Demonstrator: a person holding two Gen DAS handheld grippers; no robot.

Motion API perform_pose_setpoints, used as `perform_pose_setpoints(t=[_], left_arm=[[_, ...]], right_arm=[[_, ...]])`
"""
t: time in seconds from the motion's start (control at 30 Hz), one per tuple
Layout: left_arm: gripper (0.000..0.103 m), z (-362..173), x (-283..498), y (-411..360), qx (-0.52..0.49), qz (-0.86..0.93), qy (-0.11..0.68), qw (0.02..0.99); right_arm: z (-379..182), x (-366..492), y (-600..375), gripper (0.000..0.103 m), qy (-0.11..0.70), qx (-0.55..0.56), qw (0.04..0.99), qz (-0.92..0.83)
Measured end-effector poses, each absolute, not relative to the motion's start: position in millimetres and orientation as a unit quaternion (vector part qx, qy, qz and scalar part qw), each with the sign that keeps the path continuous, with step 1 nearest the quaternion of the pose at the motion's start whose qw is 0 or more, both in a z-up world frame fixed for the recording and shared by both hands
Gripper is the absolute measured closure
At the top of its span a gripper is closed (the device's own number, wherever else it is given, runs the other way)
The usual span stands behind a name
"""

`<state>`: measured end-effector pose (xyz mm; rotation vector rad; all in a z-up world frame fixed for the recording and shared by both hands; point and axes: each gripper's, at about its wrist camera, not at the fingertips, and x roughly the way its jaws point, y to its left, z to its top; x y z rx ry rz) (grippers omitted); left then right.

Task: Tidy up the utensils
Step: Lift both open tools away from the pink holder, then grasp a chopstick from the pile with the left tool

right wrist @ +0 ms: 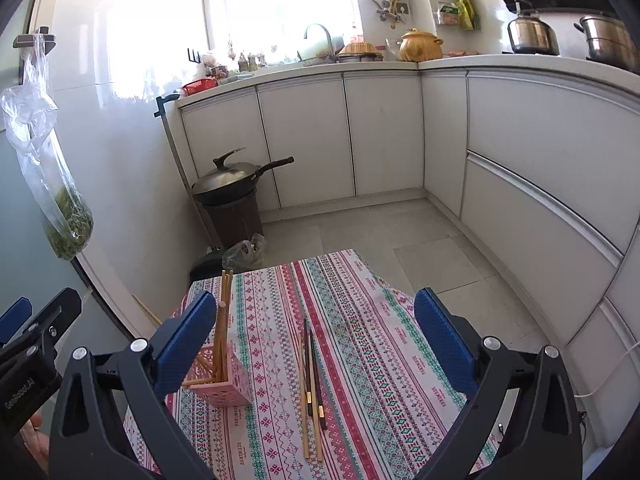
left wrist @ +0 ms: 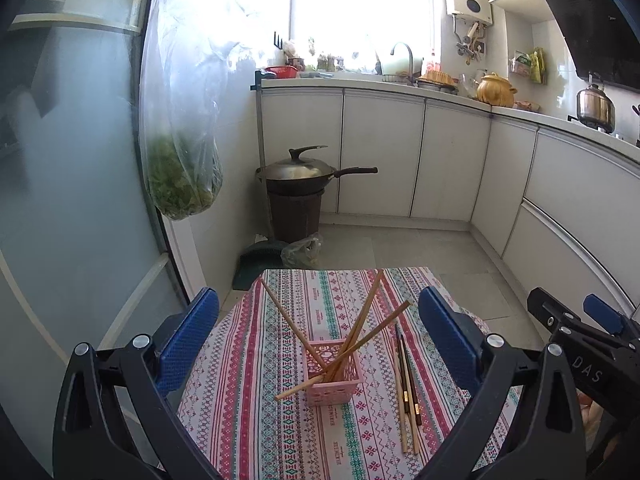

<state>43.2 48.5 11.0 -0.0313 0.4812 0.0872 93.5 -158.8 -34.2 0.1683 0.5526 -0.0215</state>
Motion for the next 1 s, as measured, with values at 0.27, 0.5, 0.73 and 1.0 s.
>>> perform_pose_setpoints(t=[0.27,0.5,0.73,1.0], left_arm=[[0.007,-10.2,48.8,26.3,0.009,0.025,0.269,0.963],[0.007,-45.5,62.7,-6.1,0.030,-0.011,0.323,0.946],[0.007,-106.6,89.1,-64.7,0.061,-0.072,0.411,0.907],[0.007,-161.1,181.4,-124.7,0.077,-0.124,0.535,0.832]], right_arm=[[-57.7,91.2,-200.1,0.007,0.314,0.118,0.942,-0.028],[-77.1,100.6,-258.9,0.007,0.349,0.205,0.913,-0.057],[-94.2,106.3,-316.2,0.007,0.372,0.291,0.877,-0.085],[-120.2,110.8,-366.7,0.007,0.387,0.410,0.822,-0.082]])
